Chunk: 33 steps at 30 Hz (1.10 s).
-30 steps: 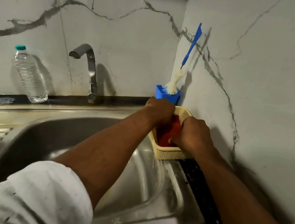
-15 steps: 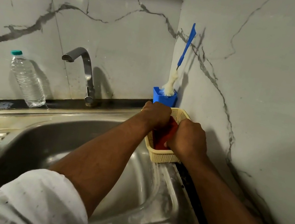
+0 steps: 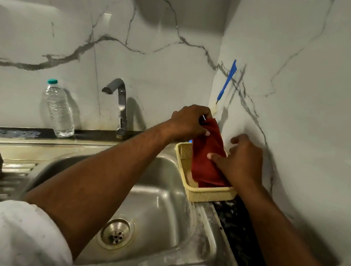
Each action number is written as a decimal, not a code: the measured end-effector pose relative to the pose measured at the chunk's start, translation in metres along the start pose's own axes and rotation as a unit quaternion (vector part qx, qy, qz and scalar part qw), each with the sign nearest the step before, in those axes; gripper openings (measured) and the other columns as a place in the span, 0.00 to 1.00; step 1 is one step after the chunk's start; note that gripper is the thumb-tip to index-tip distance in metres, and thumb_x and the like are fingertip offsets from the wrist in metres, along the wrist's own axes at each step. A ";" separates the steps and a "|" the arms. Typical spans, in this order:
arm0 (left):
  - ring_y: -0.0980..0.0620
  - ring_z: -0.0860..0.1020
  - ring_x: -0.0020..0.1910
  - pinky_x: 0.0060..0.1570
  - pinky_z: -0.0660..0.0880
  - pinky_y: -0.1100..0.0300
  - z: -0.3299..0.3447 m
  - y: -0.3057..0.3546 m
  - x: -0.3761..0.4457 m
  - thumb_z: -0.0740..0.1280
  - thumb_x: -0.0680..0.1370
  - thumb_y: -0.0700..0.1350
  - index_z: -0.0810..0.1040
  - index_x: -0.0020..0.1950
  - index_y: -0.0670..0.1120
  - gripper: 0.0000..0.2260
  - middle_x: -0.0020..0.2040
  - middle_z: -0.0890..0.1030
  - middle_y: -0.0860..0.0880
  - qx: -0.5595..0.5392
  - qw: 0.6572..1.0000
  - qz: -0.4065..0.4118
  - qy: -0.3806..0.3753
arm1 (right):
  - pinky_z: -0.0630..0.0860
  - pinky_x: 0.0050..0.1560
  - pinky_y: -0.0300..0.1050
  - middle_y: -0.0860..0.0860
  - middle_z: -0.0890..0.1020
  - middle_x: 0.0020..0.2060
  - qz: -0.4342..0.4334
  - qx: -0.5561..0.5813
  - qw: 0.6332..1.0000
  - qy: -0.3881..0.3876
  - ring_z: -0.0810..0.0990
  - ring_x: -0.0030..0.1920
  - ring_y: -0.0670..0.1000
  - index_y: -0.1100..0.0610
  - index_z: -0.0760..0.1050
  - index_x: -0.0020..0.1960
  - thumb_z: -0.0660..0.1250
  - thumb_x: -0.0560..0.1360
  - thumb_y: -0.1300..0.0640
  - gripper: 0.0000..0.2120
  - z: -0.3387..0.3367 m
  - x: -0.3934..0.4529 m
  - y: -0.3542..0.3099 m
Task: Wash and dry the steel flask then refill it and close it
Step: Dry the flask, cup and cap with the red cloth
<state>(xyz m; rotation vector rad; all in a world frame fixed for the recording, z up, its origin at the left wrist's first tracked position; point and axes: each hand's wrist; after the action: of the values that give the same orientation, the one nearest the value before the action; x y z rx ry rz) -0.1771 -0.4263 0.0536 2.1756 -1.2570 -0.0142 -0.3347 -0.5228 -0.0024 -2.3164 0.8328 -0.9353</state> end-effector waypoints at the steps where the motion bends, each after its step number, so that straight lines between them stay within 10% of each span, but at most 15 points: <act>1: 0.47 0.81 0.58 0.63 0.79 0.42 -0.009 0.001 -0.002 0.77 0.76 0.44 0.80 0.56 0.49 0.11 0.57 0.83 0.49 -0.026 1.000 0.014 0.003 | 0.80 0.50 0.47 0.54 0.85 0.53 0.020 0.054 0.998 -0.008 0.84 0.51 0.54 0.57 0.75 0.66 0.85 0.62 0.43 0.39 -0.005 0.005 -0.002; 14: 0.44 0.85 0.54 0.54 0.85 0.52 -0.069 0.028 -0.049 0.68 0.80 0.32 0.78 0.59 0.42 0.09 0.56 0.84 0.41 -0.154 0.988 -0.007 -0.001 | 0.82 0.53 0.57 0.59 0.85 0.57 0.140 0.551 0.776 -0.273 0.85 0.58 0.61 0.58 0.77 0.68 0.75 0.75 0.51 0.24 -0.009 -0.001 -0.035; 22: 0.50 0.77 0.43 0.37 0.72 0.60 -0.099 0.051 -0.064 0.65 0.79 0.35 0.78 0.54 0.43 0.06 0.46 0.80 0.45 -0.165 0.984 -0.069 -0.007 | 0.81 0.59 0.64 0.59 0.86 0.57 0.135 0.581 0.778 -0.197 0.86 0.57 0.61 0.58 0.77 0.67 0.77 0.74 0.47 0.26 -0.006 -0.020 -0.062; 33: 0.44 0.83 0.55 0.49 0.82 0.54 -0.116 0.038 -0.078 0.71 0.80 0.36 0.78 0.62 0.45 0.12 0.55 0.84 0.43 -0.384 0.920 -0.061 -0.045 | 0.77 0.65 0.66 0.60 0.84 0.62 0.103 0.661 0.706 -0.233 0.82 0.63 0.62 0.58 0.77 0.70 0.74 0.77 0.53 0.23 -0.004 -0.026 -0.091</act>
<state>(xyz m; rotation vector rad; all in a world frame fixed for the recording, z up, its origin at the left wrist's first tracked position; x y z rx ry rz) -0.2143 -0.3200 0.1444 1.5628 -0.9337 -0.5700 -0.3207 -0.4427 0.0468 -1.0203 0.0384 -0.4660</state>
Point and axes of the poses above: each hand's wrist, its own x-axis towards the middle knuckle, its own z-axis out of the palm, y = z × x
